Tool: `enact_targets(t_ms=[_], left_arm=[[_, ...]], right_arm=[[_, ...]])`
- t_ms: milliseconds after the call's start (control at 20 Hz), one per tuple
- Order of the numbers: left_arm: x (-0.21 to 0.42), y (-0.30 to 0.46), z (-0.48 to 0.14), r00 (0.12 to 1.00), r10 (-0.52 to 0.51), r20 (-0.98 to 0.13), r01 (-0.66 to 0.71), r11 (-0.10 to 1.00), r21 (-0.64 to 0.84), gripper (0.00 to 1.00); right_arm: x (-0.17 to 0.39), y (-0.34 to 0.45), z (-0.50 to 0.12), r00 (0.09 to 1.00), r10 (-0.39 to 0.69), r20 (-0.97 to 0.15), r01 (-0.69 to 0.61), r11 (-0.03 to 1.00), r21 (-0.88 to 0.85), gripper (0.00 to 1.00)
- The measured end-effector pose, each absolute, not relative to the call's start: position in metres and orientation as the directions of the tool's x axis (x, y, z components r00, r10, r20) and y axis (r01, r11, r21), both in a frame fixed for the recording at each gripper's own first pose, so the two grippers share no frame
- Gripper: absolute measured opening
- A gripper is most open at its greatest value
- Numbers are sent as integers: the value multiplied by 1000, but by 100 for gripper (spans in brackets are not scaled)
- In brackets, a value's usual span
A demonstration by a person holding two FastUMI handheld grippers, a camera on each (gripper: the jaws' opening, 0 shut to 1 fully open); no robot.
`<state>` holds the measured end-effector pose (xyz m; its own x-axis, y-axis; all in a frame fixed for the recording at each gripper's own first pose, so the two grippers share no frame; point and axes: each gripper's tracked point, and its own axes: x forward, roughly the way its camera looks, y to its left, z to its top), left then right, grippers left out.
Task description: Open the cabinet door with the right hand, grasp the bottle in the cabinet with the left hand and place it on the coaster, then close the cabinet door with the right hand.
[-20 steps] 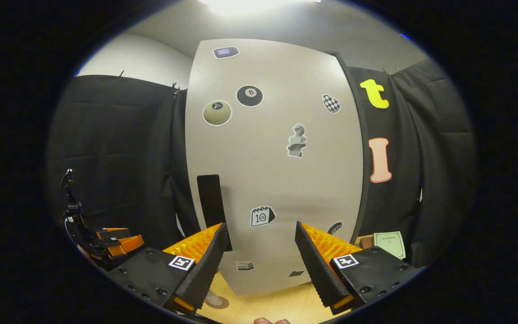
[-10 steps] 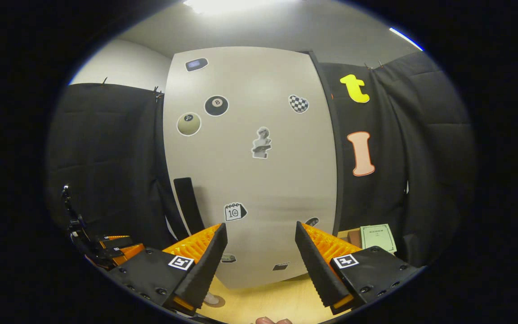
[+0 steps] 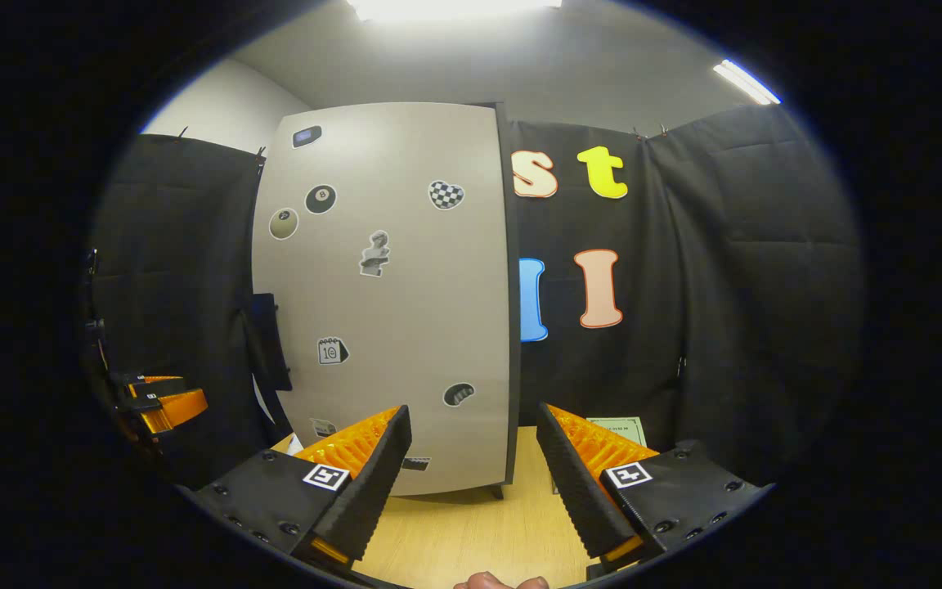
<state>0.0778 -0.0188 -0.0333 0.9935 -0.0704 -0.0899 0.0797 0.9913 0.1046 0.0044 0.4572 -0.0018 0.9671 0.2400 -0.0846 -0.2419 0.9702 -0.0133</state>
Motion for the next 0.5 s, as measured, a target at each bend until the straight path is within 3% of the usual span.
enact_targets(t_ms=[500], left_arm=[[21,-89,-19,999,9,-46,-2,990,138,87]], right_arm=[[-22,351,-28,968,226,-106,-228,973,-13,98]])
